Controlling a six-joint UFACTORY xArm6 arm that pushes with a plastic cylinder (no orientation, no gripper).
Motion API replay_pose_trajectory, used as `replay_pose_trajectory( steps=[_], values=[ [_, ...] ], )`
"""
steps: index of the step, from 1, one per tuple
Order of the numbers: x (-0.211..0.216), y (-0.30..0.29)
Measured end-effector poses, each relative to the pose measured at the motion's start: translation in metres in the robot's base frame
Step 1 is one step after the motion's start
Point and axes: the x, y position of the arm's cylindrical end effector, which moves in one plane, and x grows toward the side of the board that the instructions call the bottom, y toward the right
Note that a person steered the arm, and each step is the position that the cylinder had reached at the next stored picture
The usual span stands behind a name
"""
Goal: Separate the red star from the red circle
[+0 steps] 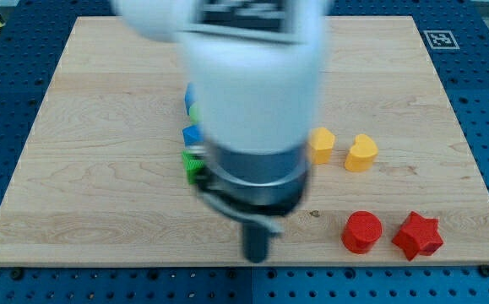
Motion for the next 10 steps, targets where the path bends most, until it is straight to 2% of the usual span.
replay_pose_trajectory(
  steps=[1,5,7,8,10],
  values=[
    [0.000,0.042],
    [0.000,0.057],
    [-0.001,0.110],
    [-0.001,0.111],
    [-0.001,0.150]
  ],
)
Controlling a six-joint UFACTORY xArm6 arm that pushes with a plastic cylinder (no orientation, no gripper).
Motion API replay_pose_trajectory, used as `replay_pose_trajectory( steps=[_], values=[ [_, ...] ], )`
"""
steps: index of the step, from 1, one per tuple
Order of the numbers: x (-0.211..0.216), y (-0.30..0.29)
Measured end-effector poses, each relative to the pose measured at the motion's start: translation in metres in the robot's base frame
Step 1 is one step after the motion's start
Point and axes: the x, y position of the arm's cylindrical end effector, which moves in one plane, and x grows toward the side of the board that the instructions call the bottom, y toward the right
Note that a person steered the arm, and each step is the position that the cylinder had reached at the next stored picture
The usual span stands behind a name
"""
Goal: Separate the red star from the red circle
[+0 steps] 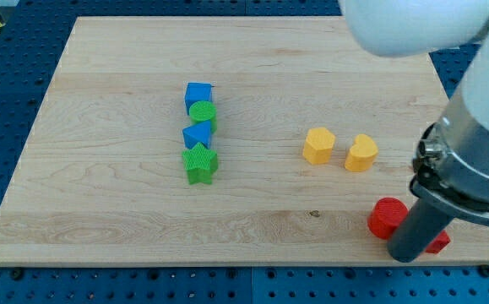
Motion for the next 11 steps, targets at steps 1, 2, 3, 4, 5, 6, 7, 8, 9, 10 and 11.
replay_pose_trajectory(
  steps=[1,2,3,4,5,6,7,8,9,10,11],
  values=[
    [0.000,0.013],
    [0.000,0.023],
    [0.000,0.022],
    [0.000,0.022],
    [-0.001,0.022],
    [-0.001,0.022],
    [-0.001,0.022],
    [-0.017,0.022],
    [-0.017,0.022],
    [0.000,0.021],
    [0.000,0.043]
  ],
)
